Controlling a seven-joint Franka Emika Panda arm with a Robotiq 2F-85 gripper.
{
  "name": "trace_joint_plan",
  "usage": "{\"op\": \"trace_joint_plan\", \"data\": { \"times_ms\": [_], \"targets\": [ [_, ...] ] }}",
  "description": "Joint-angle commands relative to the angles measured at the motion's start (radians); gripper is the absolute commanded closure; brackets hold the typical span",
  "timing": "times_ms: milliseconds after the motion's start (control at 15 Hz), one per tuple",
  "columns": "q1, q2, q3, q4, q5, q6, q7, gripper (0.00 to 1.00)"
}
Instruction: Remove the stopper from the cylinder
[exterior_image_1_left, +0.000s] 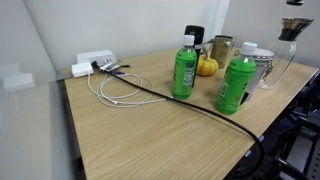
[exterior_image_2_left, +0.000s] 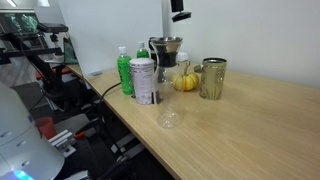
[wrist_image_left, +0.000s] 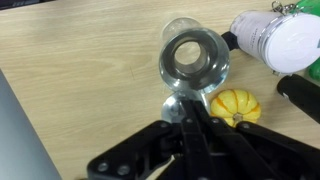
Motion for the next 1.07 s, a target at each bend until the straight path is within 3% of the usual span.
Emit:
{"op": "trace_joint_plan", "data": {
  "times_ms": [0,533,1000],
  "targets": [
    [-0.032,-0.003,-0.008,0.004,-0.012,0.053,0.031,0.99],
    [-0.128,0.074,-0.111,-0.024,0.011,0.114,0.067,0.99],
    [-0.186,0.149,-0.146,-0.131,0.011,0.169,0.142,0.99]
  ]
}}
